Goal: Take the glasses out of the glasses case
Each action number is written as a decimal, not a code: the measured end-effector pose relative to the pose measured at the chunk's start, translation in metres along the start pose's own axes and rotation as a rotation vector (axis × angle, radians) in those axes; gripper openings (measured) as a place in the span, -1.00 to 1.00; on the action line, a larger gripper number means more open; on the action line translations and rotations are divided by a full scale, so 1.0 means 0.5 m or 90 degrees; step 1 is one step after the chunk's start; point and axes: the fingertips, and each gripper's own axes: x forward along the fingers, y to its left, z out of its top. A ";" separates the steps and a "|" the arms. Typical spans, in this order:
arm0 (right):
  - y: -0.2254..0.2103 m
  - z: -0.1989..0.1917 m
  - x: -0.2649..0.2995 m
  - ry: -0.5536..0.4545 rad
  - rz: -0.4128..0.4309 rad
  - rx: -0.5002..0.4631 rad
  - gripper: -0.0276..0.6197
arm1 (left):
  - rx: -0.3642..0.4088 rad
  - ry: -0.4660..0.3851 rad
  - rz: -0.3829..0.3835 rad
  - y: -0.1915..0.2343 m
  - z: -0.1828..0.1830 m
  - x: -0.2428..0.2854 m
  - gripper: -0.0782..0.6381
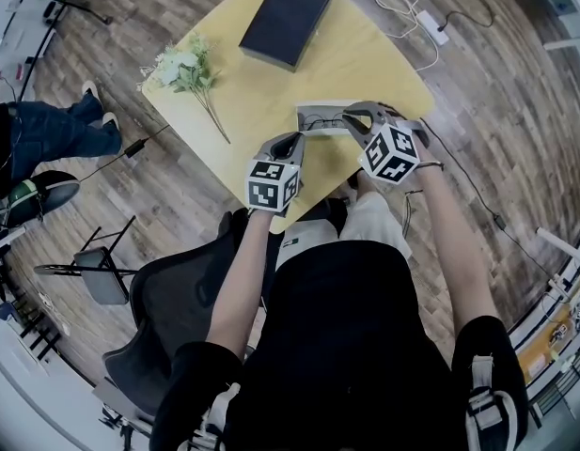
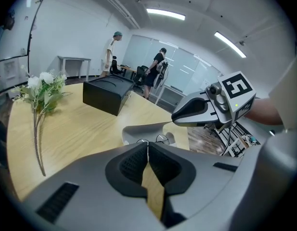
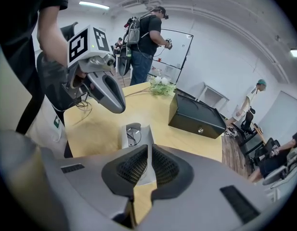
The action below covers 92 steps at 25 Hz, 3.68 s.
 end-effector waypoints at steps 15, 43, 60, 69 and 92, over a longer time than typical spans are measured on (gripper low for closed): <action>0.057 -0.011 0.090 0.039 0.038 -0.016 -0.73 | -0.006 -0.003 -0.011 0.007 -0.022 -0.019 -0.71; 0.076 -0.031 0.165 0.084 0.084 -0.056 -0.82 | -0.030 0.002 0.002 0.034 -0.050 -0.028 -0.71; 0.062 -0.022 0.130 0.069 0.005 -0.057 -0.83 | -0.025 -0.016 0.005 0.032 -0.028 -0.042 -0.71; 0.051 0.009 0.087 0.043 -0.026 -0.077 -0.83 | -0.018 -0.029 0.005 0.022 -0.011 -0.054 -0.71; -0.043 0.201 -0.165 -0.110 -0.189 -0.097 -0.84 | 0.023 -0.136 0.001 -0.003 0.158 -0.136 -0.71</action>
